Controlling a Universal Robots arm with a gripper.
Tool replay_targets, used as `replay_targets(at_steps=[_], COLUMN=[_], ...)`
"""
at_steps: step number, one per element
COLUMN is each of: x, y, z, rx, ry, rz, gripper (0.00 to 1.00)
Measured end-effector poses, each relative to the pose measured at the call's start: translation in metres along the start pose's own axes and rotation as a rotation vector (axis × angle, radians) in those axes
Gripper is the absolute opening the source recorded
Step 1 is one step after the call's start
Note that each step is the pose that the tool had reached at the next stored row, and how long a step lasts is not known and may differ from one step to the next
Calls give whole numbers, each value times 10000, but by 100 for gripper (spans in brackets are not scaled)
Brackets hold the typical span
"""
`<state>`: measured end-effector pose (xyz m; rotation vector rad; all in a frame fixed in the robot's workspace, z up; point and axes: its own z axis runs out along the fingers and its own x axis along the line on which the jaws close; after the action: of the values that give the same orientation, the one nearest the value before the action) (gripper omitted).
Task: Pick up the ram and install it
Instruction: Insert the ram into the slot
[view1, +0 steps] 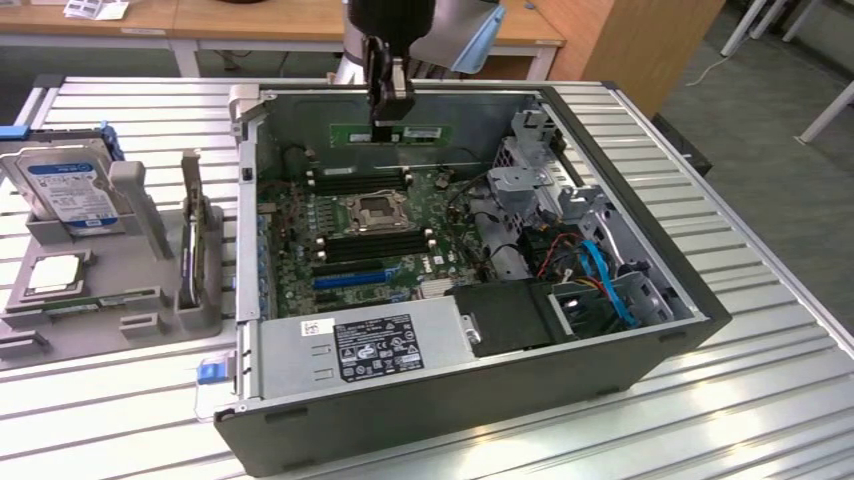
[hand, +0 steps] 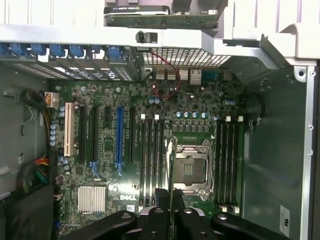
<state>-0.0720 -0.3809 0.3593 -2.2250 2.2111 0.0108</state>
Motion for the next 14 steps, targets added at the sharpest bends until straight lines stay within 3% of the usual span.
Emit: replay_targets(at_steps=[6, 14], x=[34, 304], y=[104, 115], z=[109, 254], rx=[0, 1], ry=[0, -2], rz=[0, -1], gripper=[14, 14])
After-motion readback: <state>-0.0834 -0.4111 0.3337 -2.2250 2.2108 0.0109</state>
